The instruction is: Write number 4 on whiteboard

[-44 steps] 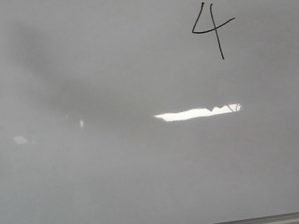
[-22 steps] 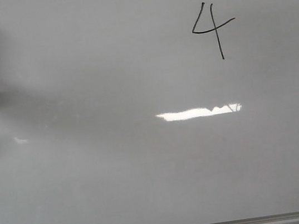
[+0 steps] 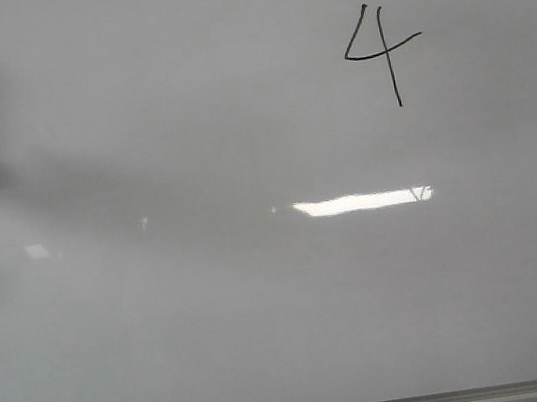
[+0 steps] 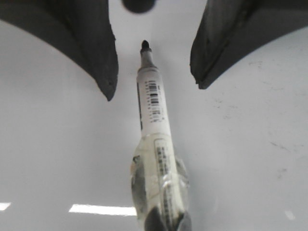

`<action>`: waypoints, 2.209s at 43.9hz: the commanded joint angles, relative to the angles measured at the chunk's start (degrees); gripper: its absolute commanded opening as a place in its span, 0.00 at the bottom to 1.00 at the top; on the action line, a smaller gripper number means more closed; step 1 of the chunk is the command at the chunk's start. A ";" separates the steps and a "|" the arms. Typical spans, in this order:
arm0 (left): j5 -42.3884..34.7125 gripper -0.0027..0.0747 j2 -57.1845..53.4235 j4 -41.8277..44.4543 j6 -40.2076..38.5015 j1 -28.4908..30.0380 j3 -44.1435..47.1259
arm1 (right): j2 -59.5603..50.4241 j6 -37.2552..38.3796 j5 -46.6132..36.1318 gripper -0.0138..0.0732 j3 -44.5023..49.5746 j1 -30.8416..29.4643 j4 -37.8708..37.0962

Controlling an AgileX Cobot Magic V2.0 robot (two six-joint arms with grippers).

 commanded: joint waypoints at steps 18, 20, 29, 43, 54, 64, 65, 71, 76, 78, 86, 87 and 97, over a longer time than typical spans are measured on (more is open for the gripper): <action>38.74 0.50 -30.63 0.00 3.67 0.18 -13.45 | -7.85 7.33 -2.26 0.69 -1.43 -0.39 -1.52; 40.41 0.50 -33.04 0.00 4.51 0.18 -13.45 | -8.85 7.34 -2.01 0.69 -1.43 -0.39 -1.52; 46.87 0.50 -41.47 0.00 4.61 0.18 -13.33 | -11.62 7.34 -1.76 0.60 -1.43 -0.39 -2.72; 48.26 0.14 -42.62 0.00 5.94 0.18 -13.33 | -11.63 7.34 -1.76 0.07 -1.43 -0.39 -3.07; 47.74 0.01 -42.62 0.00 5.94 0.18 -13.33 | -11.63 7.34 -1.59 0.08 -1.43 -0.39 -3.07; 47.74 0.01 -42.62 0.00 5.94 0.18 -13.33 | -11.63 7.34 -1.59 0.08 -1.43 -0.39 -3.07; 47.74 0.01 -42.62 0.00 5.94 0.18 -13.33 | -11.63 7.34 -1.59 0.08 -1.43 -0.39 -3.07; 47.74 0.01 -42.62 0.00 5.94 0.18 -13.33 | -11.63 7.34 -1.59 0.08 -1.43 -0.39 -3.07; 47.74 0.01 -42.62 0.00 5.94 -0.73 -13.33 | -11.63 7.34 -1.59 0.08 -1.43 -0.39 -3.07; 47.74 0.01 -42.62 -0.48 5.94 -0.71 -13.33 | -11.63 7.34 -1.59 0.08 -1.43 -0.39 -3.07; 47.33 0.01 -44.79 -0.48 5.94 -0.71 -12.42 | -11.63 7.34 -1.59 0.08 -1.43 -0.39 -3.07; 47.03 0.01 -45.45 -0.48 5.94 -0.71 -11.91 | -11.63 7.34 -1.59 0.08 -1.43 -0.39 -3.07; 36.69 0.01 -55.64 -0.48 5.94 -0.71 -0.75 | -11.63 7.34 -1.59 0.08 -1.43 -0.39 -3.07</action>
